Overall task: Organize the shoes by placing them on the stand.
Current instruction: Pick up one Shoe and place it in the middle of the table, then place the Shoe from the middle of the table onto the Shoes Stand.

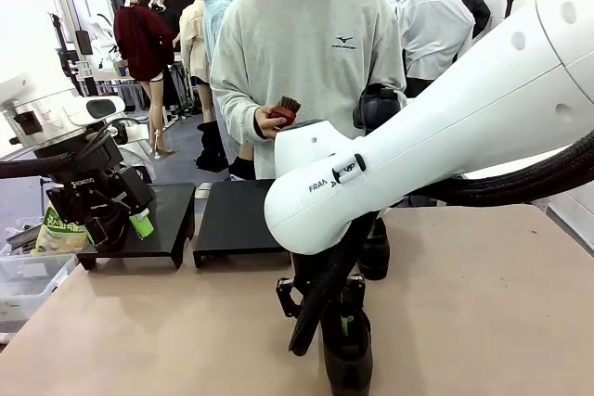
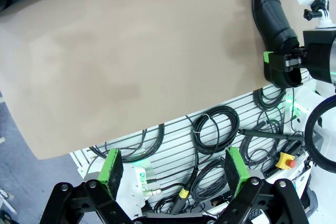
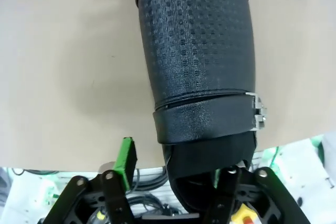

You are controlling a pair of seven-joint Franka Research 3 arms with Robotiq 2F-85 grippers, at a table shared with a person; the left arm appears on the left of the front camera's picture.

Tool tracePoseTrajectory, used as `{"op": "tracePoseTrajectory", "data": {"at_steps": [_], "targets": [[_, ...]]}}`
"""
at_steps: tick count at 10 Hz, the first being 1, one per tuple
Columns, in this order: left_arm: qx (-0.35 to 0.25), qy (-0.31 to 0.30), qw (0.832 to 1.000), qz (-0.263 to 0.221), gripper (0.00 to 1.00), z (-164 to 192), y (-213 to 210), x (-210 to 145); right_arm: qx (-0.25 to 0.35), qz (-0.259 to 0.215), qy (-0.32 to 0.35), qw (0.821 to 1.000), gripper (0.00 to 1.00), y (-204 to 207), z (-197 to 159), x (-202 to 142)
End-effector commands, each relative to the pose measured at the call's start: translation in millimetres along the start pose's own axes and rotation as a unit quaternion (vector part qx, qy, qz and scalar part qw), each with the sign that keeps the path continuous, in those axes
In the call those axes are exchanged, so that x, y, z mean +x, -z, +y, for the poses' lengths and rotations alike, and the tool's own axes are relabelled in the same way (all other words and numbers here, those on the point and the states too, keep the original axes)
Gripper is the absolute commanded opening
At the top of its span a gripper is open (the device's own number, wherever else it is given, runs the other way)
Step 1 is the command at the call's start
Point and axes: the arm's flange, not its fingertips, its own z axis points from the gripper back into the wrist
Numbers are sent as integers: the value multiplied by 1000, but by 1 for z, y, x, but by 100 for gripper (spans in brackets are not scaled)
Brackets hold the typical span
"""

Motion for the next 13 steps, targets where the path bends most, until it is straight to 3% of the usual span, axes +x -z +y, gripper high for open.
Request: {"op": "tracePoseTrajectory", "data": {"at_steps": [1, 6, 13], "targets": [[-13, 11, 1000, -6, 100, 3, 2, -1, 28, 0, -4, 1000, 100, -6, -6, -4], [-13, 11, 1000, -6, 100, 3, 2, -1, 32, 15, 6, 999, 100, -15, -11, -9], [-13, 11, 1000, -6, 100, 3, 2, -1, 20, 0, 6, 1000, 100, -14, -3, -3]]}}
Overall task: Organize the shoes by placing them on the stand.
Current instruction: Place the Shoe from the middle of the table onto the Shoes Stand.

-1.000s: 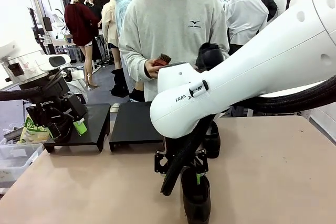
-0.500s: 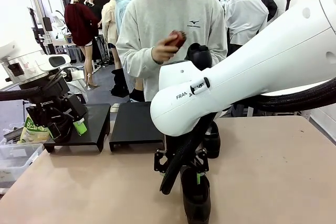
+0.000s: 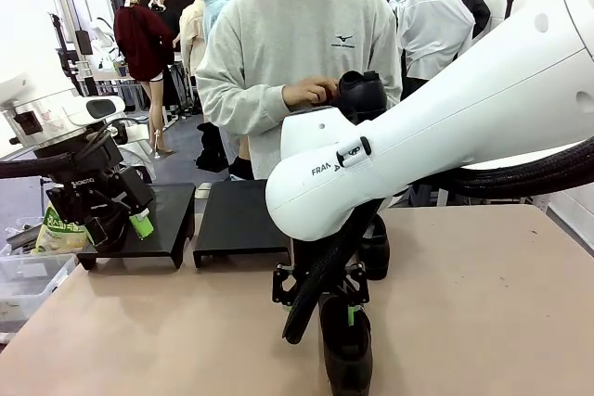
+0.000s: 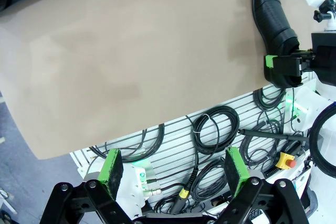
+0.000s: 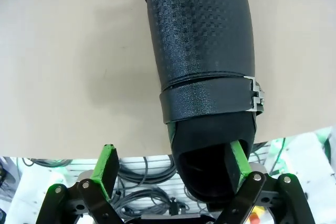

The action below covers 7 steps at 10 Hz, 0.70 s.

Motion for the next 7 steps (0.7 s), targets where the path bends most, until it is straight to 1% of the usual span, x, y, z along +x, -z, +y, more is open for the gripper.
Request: {"op": "tracePoseTrajectory", "data": {"at_steps": [1, 2, 3, 4, 5, 6, 7], "targets": [[-13, 11, 1000, -6, 100, 3, 2, -1, 0, 0, 0, 1000, 100, 0, 0, 0], [-13, 11, 1000, -6, 100, 3, 2, -1, 3, -42, -7, 999, 100, -25, -13, -8], [-13, 11, 1000, -6, 100, 3, 2, -1, 32, -70, -5, 997, 100, -48, -31, -15], [-13, 11, 1000, -6, 100, 3, 2, -1, 61, -85, 0, 995, 100, -66, -54, -20], [-13, 11, 1000, -6, 100, 3, 2, -1, 80, -91, 14, 993, 100, -76, -79, -18], [-13, 11, 1000, -6, 100, 3, 2, -1, 90, -86, 14, 992, 100, -82, -109, -15], [-13, 11, 1000, -6, 100, 3, 2, -1, 93, -80, -2, 993, 100, -85, -140, -13]]}}
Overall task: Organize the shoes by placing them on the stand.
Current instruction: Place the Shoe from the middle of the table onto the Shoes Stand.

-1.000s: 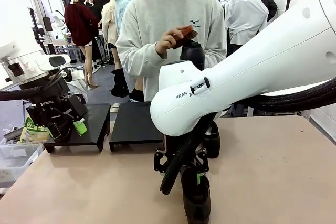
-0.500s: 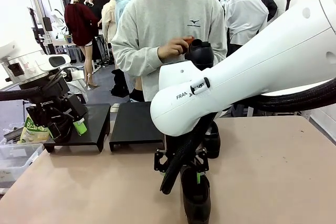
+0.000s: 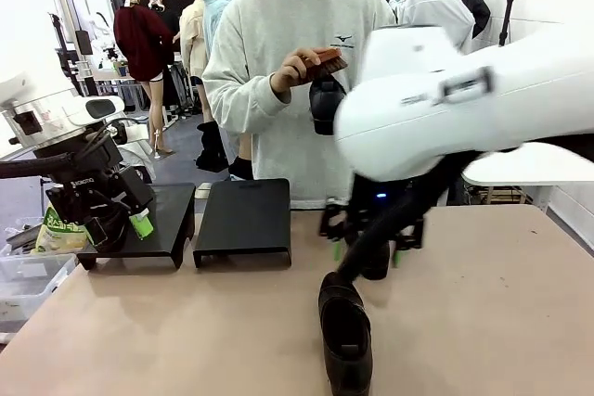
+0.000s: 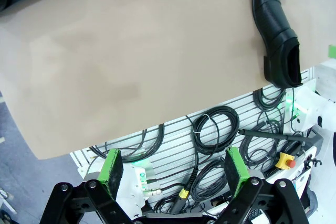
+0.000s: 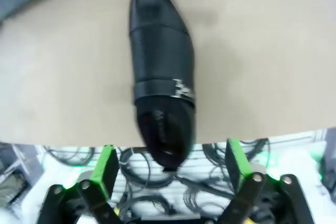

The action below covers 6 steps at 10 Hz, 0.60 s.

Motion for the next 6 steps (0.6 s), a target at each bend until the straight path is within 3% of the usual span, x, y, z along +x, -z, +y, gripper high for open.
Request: {"op": "tracePoseTrajectory", "data": {"at_steps": [1, 4, 6], "targets": [[0, 0, 1000, 0, 100, 0, 0, 0, -3, 18, -11, 1000, 100, 6, -70, 3], [-49, -7, 999, 23, 100, -88, 29, -19, -32, 31, 39, 998, 100, 22, -145, 13], [-48, -77, 995, 47, 100, -140, 55, -21, -34, 40, 74, 996, 100, 33, -181, 28]]}}
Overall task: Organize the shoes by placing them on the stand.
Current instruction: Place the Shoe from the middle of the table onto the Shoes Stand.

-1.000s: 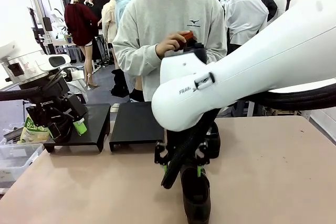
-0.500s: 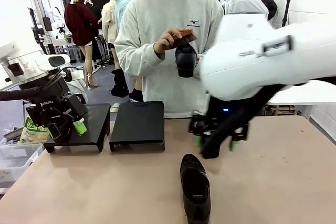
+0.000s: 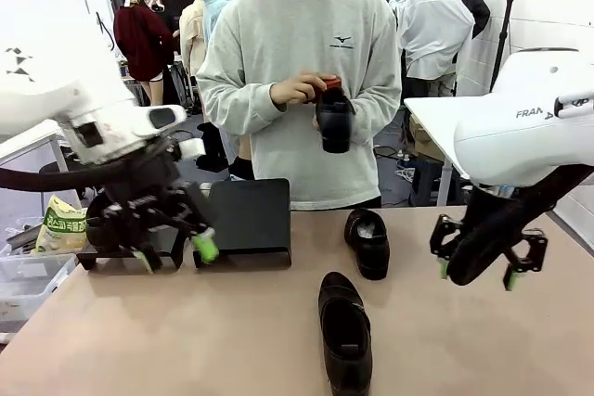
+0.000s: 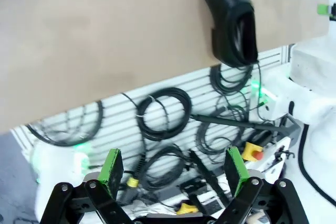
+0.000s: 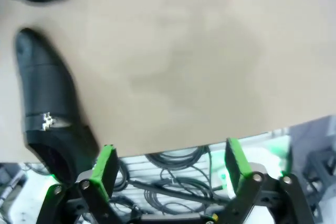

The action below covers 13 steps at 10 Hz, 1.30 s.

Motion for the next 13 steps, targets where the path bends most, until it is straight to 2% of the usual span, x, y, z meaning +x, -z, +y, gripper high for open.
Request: {"op": "tracePoseTrajectory", "data": {"at_steps": [1, 2, 3, 4, 7, 8, 10, 13], "targets": [[-20, -59, 998, 29, 100, -33, 28, 5, 26, -6, 7, 1000, 100, 14, -26, 10], [-19, -63, 996, 52, 100, -48, 44, 4, 46, 6, 41, 998, 100, 15, -38, 16], [-15, -52, 997, 53, 100, -56, 48, 2, 65, 8, 80, 995, 100, 15, -40, 20], [-7, -49, 998, 39, 100, -39, 38, -8, 16, 3, 31, 999, 100, 3, -28, 20], [-8, -54, 997, 51, 100, -49, 48, -5, 16, 3, 31, 999, 100, 3, -28, 20], [9, -80, 996, 31, 100, -63, 57, -4, 16, 3, 31, 999, 100, 3, -28, 20], [58, -133, 988, -49, 100, -101, 84, 7, 16, 3, 31, 999, 100, 3, -28, 20], [66, -147, 986, -41, 100, -121, 118, 34, 16, 3, 31, 999, 100, 3, -28, 20]]}}
